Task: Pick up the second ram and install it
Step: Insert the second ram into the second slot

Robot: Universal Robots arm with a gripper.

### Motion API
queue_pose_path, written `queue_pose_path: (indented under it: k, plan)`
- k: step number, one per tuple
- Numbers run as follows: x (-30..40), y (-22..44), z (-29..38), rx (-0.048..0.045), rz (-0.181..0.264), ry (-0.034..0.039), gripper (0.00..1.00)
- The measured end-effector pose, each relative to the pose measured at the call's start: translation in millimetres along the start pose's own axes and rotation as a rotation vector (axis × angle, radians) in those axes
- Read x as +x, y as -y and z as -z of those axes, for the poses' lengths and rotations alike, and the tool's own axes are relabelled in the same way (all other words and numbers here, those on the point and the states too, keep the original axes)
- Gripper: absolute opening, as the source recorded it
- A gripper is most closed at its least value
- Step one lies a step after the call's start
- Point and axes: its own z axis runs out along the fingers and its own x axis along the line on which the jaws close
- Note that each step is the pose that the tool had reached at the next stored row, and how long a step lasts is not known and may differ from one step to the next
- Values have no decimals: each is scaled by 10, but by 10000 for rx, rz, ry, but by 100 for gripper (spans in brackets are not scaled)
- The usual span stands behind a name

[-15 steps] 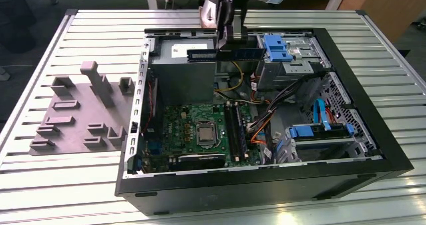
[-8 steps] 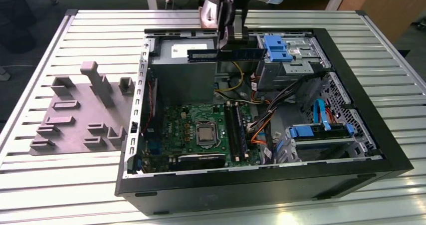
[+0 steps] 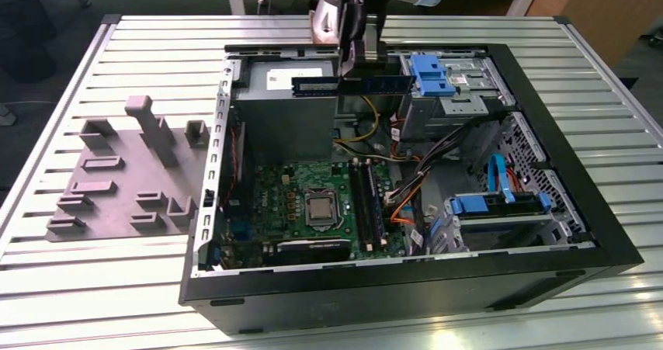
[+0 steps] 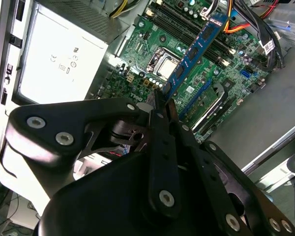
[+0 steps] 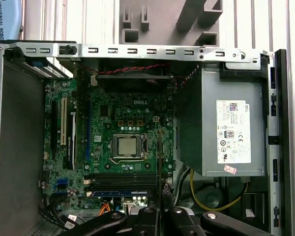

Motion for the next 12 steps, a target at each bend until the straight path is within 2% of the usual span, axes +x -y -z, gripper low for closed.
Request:
queue_pose_path:
  k: [2, 12]
  plan:
    - [0, 0, 0, 6, -91, 4, 14]
    - [1, 1, -9, 118, -1777, 70, 14]
